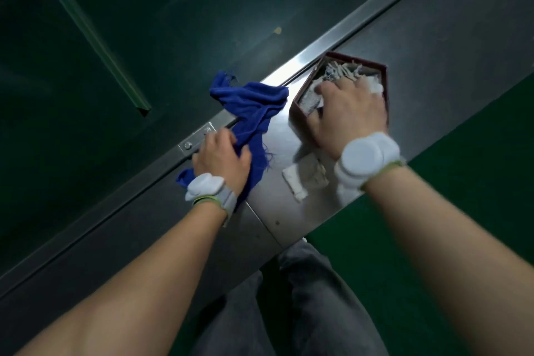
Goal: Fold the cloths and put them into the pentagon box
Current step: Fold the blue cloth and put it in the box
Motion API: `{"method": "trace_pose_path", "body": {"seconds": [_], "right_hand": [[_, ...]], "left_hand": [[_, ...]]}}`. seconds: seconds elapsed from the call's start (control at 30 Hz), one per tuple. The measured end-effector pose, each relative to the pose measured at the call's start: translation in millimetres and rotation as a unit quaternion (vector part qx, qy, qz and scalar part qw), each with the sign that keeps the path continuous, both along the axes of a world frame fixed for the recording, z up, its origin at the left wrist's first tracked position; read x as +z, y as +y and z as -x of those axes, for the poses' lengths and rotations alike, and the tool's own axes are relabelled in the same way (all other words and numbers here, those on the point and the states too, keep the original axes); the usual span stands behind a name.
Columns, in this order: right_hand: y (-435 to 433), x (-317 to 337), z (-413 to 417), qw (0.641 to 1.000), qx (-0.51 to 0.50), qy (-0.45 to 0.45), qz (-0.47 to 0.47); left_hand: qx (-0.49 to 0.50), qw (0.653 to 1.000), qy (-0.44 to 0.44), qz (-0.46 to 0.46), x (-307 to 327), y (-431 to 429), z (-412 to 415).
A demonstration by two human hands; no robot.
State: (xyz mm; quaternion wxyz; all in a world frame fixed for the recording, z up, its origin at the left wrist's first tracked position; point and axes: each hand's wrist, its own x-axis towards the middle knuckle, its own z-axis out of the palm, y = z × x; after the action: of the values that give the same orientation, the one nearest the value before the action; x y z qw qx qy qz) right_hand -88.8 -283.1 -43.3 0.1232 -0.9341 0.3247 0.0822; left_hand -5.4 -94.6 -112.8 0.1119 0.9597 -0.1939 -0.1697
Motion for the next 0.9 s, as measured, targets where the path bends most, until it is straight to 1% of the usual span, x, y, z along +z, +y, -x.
{"method": "trace_pose_path", "body": {"seconds": [0.03, 0.07, 0.1, 0.13, 0.17, 0.2, 0.27, 0.3, 0.37, 0.4, 0.47, 0.57, 0.67, 0.73, 0.83, 0.9], "right_hand": [[20, 4, 1, 0.998, -0.02, -0.043, -0.052], [41, 5, 2, 0.991, -0.028, -0.036, -0.126], [65, 3, -1, 0.98, -0.023, 0.012, -0.197], [86, -1, -2, 0.967, -0.01, 0.066, -0.246], [102, -6, -1, 0.957, 0.003, 0.102, -0.273], [116, -11, -3, 0.953, 0.013, 0.117, -0.28], [133, -22, -6, 0.955, 0.021, 0.119, -0.272], [144, -27, -8, 0.955, 0.024, 0.117, -0.272], [168, -32, -19, 0.958, 0.024, 0.104, -0.267], [171, -36, -20, 0.959, 0.018, 0.098, -0.265], [182, -40, -25, 0.965, 0.039, 0.078, -0.249], [197, -35, -31, 0.966, 0.121, 0.043, -0.225], [201, -12, -31, 0.979, 0.147, -0.015, -0.143], [208, 21, -28, 0.979, 0.171, -0.042, -0.107], [216, 62, -16, 0.976, 0.195, -0.045, -0.082], [222, 85, -6, 0.977, 0.187, -0.04, -0.091]], "left_hand": [[-0.004, 0.998, 0.01, -0.066, -5, 17, -1], [-0.015, 0.993, 0.023, -0.118, -9, 32, -1], [-0.024, 0.989, 0.03, -0.142, -14, 49, -3], [-0.025, 0.989, 0.03, -0.145, -19, 62, -4], [-0.018, 0.99, 0.029, -0.135, -21, 70, -5], [0.005, 0.992, 0.037, -0.122, -21, 78, -8], [0.053, 0.991, 0.066, -0.107, -21, 86, -12], [0.055, 0.989, 0.078, -0.112, -21, 94, -14], [0.017, 0.991, 0.078, -0.107, -15, 114, -19], [-0.005, 0.993, 0.079, -0.09, -15, 115, -16], [-0.03, 0.996, 0.08, -0.005, -5, 120, -19], [-0.074, 0.987, 0.098, 0.106, 21, 129, -21], [-0.121, 0.971, 0.109, 0.175, 53, 144, -19], [-0.124, 0.965, 0.142, 0.184, 85, 165, -21], [-0.16, 0.958, 0.19, 0.142, 114, 187, -25], [-0.187, 0.956, 0.193, 0.116, 130, 203, -31]]}}
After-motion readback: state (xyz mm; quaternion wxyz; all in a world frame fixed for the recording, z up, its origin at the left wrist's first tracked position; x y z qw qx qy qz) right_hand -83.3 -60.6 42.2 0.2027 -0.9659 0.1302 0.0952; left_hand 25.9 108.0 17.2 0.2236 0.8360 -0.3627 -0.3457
